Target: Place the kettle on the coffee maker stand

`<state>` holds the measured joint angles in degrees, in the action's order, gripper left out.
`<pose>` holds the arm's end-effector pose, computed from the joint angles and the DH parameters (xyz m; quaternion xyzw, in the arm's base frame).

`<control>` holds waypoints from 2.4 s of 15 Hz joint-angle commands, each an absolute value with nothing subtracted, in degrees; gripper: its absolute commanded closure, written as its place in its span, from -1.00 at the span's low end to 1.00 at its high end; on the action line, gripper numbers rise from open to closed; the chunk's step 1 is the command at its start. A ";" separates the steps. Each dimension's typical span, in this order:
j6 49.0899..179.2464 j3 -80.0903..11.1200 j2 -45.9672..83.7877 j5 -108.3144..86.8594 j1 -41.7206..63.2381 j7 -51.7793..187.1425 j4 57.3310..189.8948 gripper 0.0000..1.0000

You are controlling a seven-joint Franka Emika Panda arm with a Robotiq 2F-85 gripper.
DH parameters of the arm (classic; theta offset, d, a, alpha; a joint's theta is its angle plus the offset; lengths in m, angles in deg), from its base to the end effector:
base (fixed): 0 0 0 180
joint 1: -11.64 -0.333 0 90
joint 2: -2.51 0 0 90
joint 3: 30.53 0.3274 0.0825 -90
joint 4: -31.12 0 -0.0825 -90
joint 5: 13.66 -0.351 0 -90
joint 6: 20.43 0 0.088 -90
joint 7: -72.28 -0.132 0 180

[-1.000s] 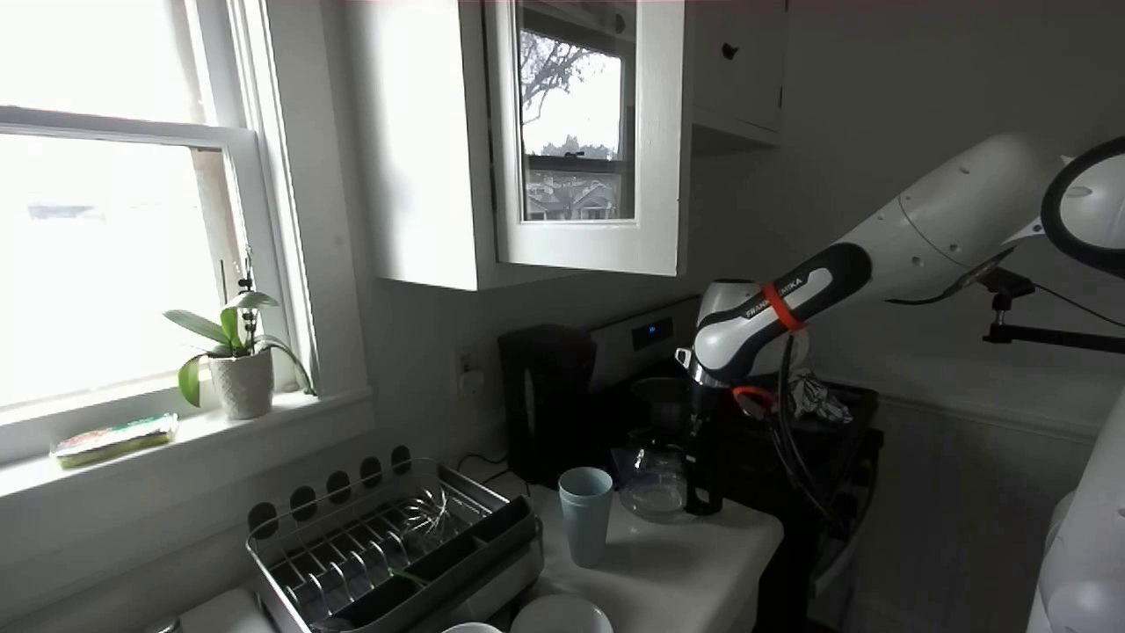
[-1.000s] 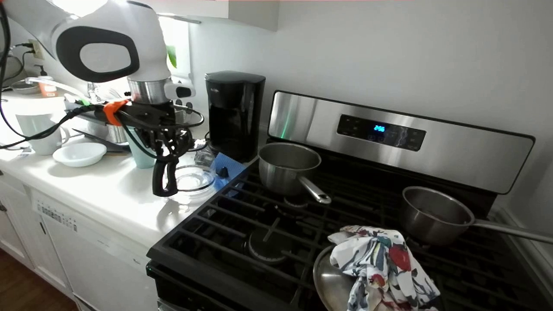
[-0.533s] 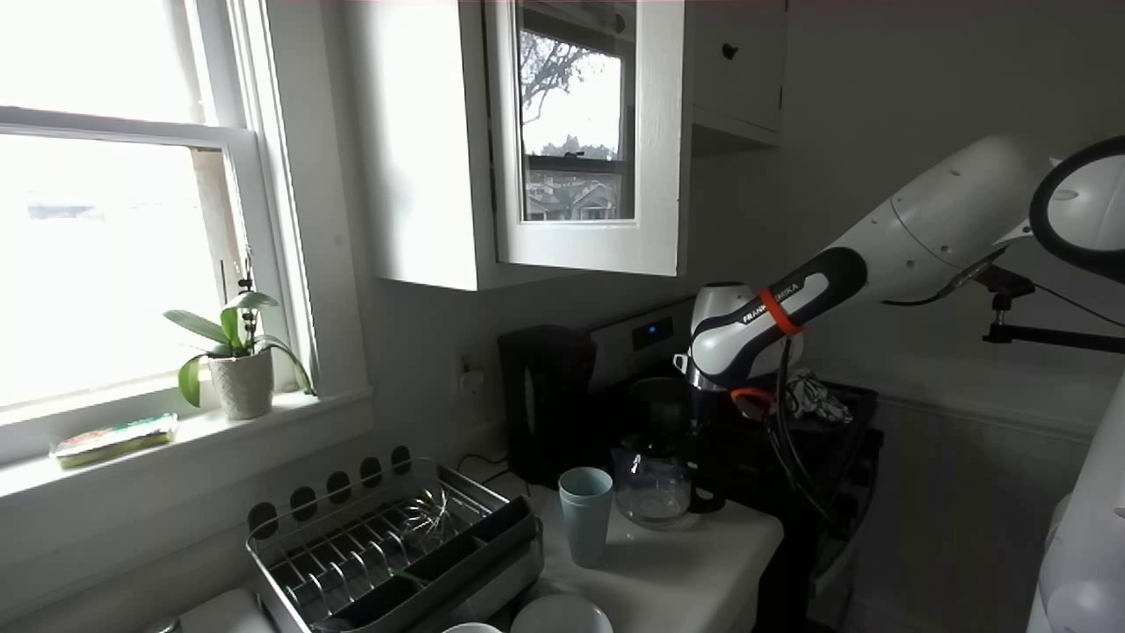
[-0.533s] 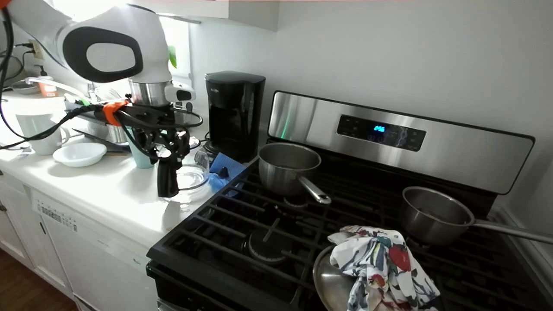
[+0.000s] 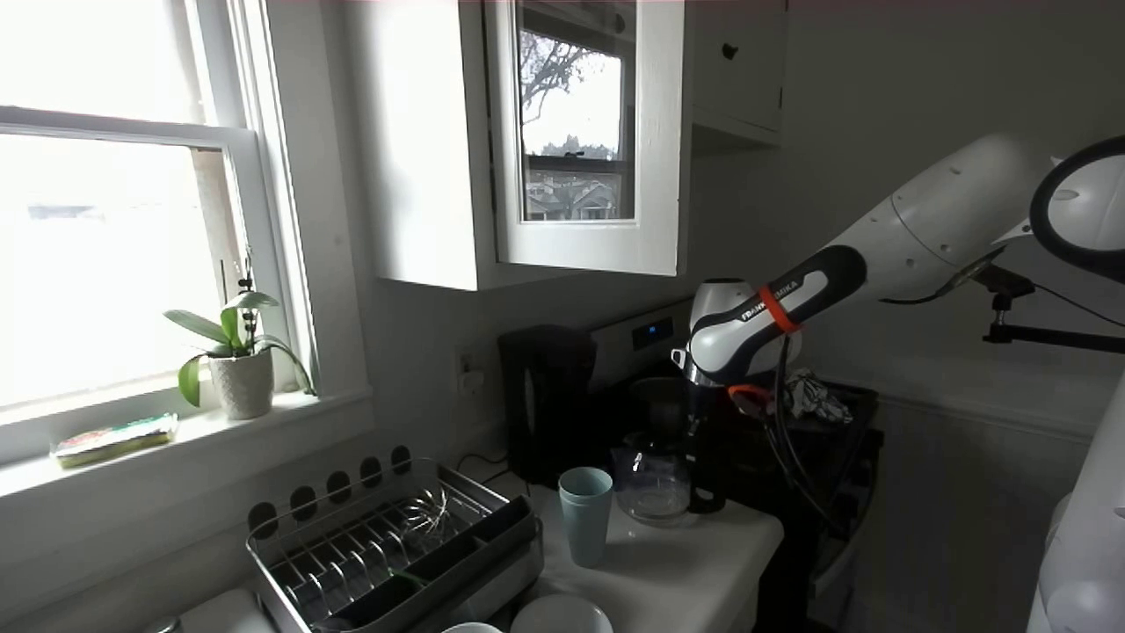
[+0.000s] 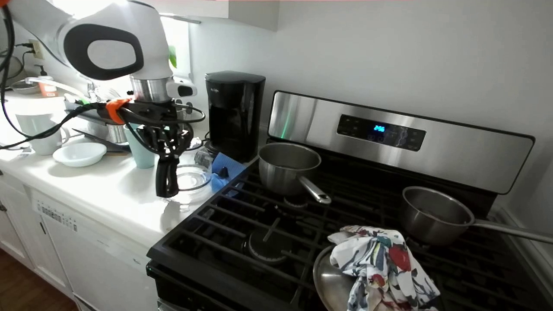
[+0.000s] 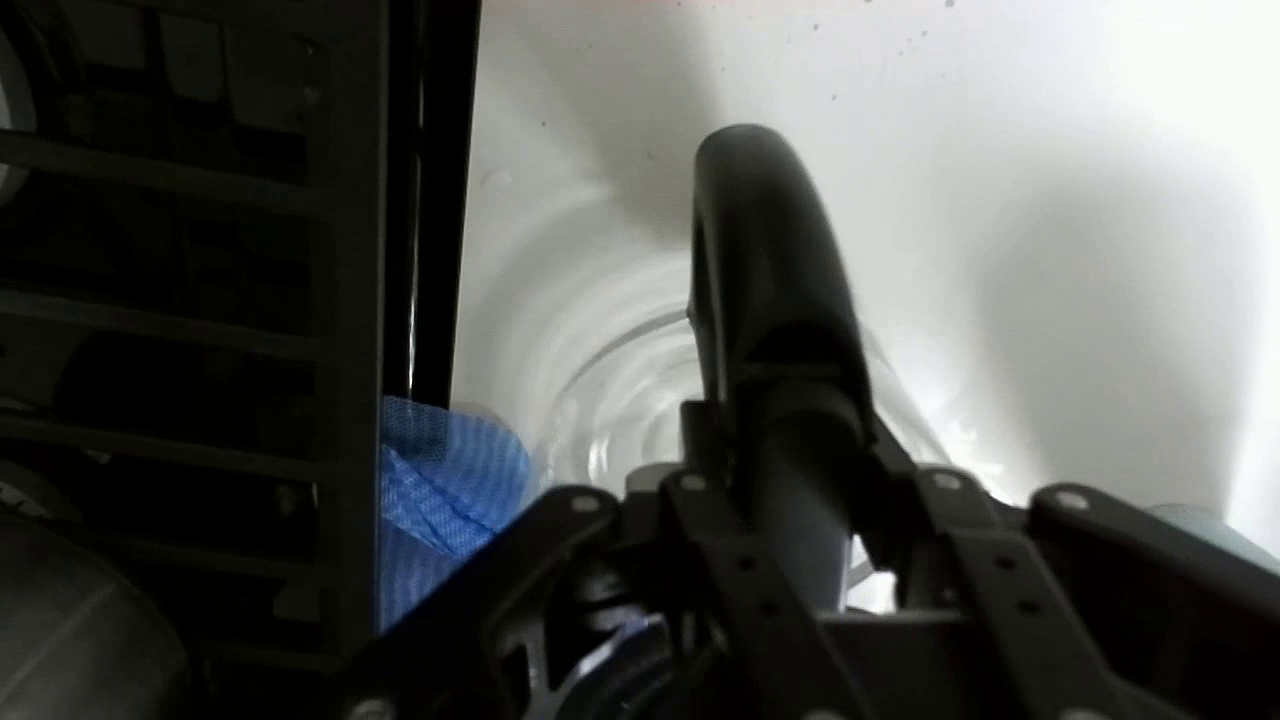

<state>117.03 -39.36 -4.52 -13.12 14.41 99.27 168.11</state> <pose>0.4587 -0.0949 0.3858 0.9885 0.1368 0.0631 0.0157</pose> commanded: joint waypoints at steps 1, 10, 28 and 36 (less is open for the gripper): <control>117.62 -39.02 -4.18 -12.40 15.12 99.83 167.46 0.84; 121.25 -39.35 -6.68 -15.52 14.67 101.25 168.27 0.83; 125.85 -39.53 -7.01 -21.27 13.34 104.80 165.62 0.83; 123.59 -38.94 -3.57 -21.65 12.66 104.85 159.87 0.83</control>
<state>125.31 -39.04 -5.30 -19.58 13.20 103.40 163.53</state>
